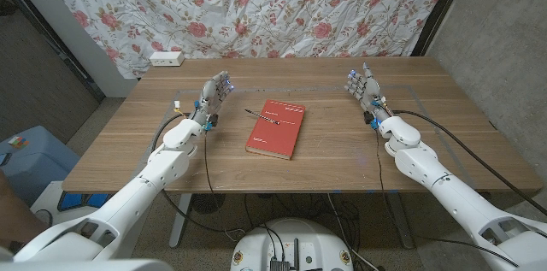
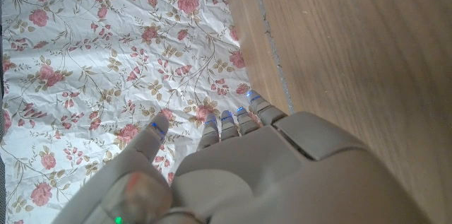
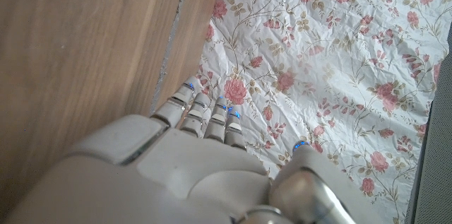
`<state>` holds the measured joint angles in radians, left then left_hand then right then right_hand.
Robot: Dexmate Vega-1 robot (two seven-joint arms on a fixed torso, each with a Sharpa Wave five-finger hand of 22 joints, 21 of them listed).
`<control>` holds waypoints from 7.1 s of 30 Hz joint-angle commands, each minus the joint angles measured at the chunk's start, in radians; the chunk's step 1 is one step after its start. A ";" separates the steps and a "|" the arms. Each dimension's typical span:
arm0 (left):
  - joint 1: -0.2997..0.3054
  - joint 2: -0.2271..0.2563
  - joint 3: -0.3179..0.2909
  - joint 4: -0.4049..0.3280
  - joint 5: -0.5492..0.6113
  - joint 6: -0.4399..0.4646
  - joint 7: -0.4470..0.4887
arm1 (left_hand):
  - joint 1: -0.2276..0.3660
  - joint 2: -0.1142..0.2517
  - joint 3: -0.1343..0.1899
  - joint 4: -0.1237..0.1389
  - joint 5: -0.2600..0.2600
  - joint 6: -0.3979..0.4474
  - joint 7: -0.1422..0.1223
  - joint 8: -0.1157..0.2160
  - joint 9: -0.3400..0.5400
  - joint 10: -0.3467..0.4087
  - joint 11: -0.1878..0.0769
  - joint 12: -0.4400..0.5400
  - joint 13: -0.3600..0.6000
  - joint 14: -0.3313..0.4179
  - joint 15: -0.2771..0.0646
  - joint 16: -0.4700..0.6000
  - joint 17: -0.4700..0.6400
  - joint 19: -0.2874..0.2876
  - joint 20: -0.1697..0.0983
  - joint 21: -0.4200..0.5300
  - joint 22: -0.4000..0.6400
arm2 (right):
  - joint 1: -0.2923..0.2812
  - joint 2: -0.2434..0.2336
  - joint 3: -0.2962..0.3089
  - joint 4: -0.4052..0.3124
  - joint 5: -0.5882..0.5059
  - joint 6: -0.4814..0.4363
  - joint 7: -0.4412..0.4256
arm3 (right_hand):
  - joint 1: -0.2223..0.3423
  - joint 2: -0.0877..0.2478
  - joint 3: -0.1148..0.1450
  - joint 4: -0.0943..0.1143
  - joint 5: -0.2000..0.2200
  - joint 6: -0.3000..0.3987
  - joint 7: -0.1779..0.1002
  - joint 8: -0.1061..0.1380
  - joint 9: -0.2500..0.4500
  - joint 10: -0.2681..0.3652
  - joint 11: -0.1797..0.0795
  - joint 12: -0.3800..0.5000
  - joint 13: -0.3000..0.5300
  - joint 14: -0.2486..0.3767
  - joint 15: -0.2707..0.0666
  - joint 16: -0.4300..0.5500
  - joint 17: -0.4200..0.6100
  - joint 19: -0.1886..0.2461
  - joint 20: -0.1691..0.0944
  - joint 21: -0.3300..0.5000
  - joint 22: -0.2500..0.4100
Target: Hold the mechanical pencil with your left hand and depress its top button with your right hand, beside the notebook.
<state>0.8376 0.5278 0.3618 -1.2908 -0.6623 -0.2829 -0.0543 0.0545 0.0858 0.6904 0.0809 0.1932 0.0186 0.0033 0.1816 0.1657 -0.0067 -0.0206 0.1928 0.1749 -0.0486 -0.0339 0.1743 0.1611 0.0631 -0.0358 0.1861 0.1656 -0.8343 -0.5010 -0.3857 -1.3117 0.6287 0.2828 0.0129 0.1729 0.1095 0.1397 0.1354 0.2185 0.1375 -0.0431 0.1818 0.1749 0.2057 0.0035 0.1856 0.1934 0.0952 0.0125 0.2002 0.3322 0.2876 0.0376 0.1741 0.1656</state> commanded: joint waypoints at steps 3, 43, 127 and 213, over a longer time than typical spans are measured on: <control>-0.001 0.043 -0.002 -0.027 0.010 0.037 -0.008 | 0.021 0.048 0.007 -0.034 -0.001 0.026 -0.013 0.007 0.005 0.015 -0.019 0.009 0.002 0.006 -0.018 0.004 0.003 0.017 -0.008 0.006 0.003 | 0.013 0.027 -0.017 0.000 -0.028 0.011 -0.034 | 0.004 -0.002 0.003 -0.001 0.007 0.008 -0.001 0.004 0.002 0.004 0.000 0.004 0.001 0.011 -0.003 0.005 -0.001 0.006 0.000 0.007 0.003; 0.009 0.362 0.080 -0.443 0.350 0.349 0.078 | 0.197 -0.006 0.023 -0.274 -0.018 0.161 -0.166 0.020 0.007 0.122 -0.168 0.007 0.000 -0.017 -0.128 -0.002 0.004 -0.015 -0.097 -0.005 0.001 | -0.045 0.022 0.022 -0.011 0.001 0.072 -0.037 | 0.011 0.006 0.019 -0.019 0.012 0.036 -0.005 0.012 0.002 0.023 -0.009 0.012 -0.002 0.013 -0.021 0.002 -0.026 0.007 -0.024 0.012 0.002; -0.309 0.437 0.334 -0.627 1.500 0.455 -0.519 | 0.622 -0.255 -0.083 -0.265 -0.019 0.344 -0.211 0.038 0.010 0.329 -0.198 -0.004 0.000 0.024 -0.128 0.008 0.005 -0.126 -0.103 -0.006 0.001 | -0.068 0.012 0.033 -0.073 -0.030 0.023 -0.143 | -0.011 0.014 0.035 -0.025 0.013 0.053 0.022 0.011 0.001 0.030 -0.003 0.009 -0.006 0.025 -0.022 0.007 -0.058 0.001 -0.042 0.013 0.001; -0.228 0.292 0.399 -0.518 1.516 0.523 -0.286 | 0.875 -0.135 -0.195 -0.254 -0.006 0.750 -0.209 0.054 0.013 0.742 -0.201 -0.002 0.000 0.276 -0.161 0.008 0.003 0.021 -0.056 0.002 0.001 | -0.075 0.021 0.020 -0.092 -0.074 0.005 -0.206 | -0.002 0.009 0.064 -0.054 0.015 0.136 -0.018 0.022 0.001 0.059 -0.006 0.013 -0.006 0.039 -0.030 0.010 -0.087 0.015 -0.042 0.016 0.001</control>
<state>0.6100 0.8256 0.7568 -1.8145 0.8493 0.2321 -0.3548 0.9154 -0.0515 0.5040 -0.1720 0.1854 0.7329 -0.2081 0.2312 0.1745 0.7169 -0.2211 0.1927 0.1721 0.2134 -0.0380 0.1850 0.1633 0.0736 -0.0354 0.1861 0.1652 -0.9170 -0.4858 -0.3629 -1.4126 0.5610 0.2857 -0.1878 0.1661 0.1266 0.1979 0.0827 0.2296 0.2627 -0.0609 0.1940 0.1741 0.2521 0.0000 0.1925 0.1865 0.1218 -0.0180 0.2038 0.2457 0.2948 -0.0017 0.1851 0.1649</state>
